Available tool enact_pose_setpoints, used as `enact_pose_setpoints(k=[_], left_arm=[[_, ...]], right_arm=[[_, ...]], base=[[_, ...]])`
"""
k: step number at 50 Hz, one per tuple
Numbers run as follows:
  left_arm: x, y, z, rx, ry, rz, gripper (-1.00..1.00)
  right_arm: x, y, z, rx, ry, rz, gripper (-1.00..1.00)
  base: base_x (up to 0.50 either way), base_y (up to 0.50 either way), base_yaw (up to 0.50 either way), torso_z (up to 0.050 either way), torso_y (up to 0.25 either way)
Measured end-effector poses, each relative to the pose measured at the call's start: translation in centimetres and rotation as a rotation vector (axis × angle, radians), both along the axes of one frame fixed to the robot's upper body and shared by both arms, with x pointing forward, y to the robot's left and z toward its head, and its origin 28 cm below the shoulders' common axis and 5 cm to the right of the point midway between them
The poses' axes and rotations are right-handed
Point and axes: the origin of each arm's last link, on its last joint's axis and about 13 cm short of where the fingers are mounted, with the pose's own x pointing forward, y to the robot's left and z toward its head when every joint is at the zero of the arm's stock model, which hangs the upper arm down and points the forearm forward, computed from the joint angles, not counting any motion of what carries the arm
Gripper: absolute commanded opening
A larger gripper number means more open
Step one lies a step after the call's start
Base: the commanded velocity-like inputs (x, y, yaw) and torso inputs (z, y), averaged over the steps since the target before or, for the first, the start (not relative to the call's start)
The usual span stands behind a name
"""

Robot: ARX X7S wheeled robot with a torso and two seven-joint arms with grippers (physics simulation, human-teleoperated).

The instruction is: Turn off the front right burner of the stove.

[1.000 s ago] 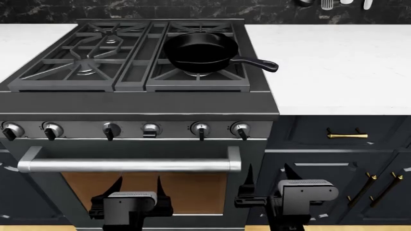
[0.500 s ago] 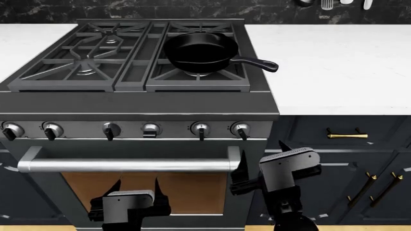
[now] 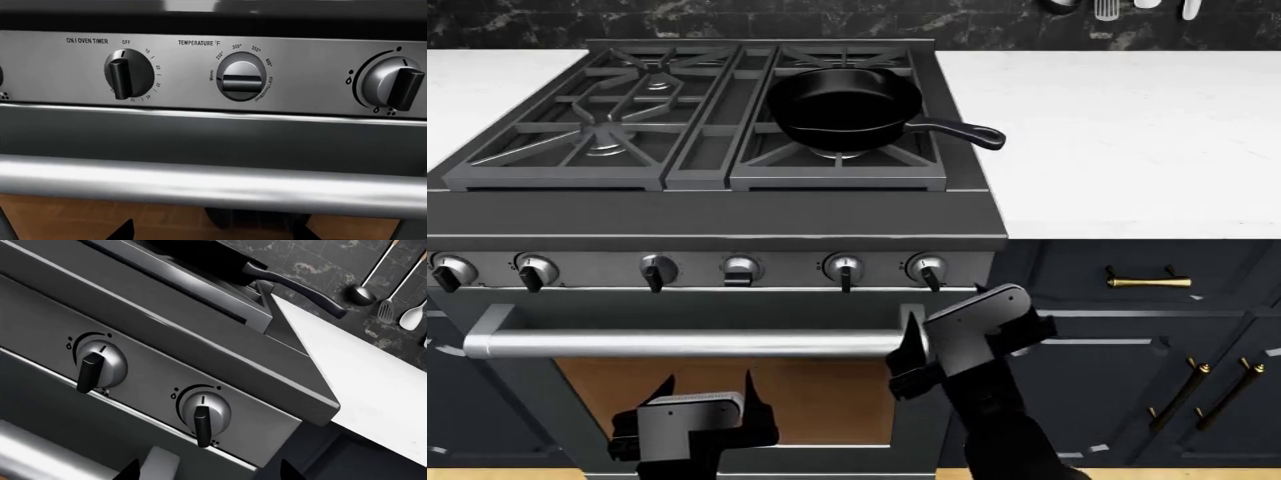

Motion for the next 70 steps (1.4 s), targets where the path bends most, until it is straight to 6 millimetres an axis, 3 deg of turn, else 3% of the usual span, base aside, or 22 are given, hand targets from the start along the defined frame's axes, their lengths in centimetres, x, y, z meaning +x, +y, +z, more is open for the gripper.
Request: enact_pose_setpoints(k=[19, 70], left_arm=[[0.1, 0.1, 0.0, -0.010, 0.009, 0.014, 1.00], [0.6, 0.9, -0.2, -0.035, 0.024, 0.089, 1.00]], right_arm=[[2.1, 0.7, -0.9, -0.094, -0.073, -0.008, 1.00], [6.3, 1.6, -4.3, -0.041, -0.039, -0.052, 1.00]], base=[[0.00, 0.00, 0.00, 0.000, 0.000], [0.00, 0.00, 0.00, 0.000, 0.000]])
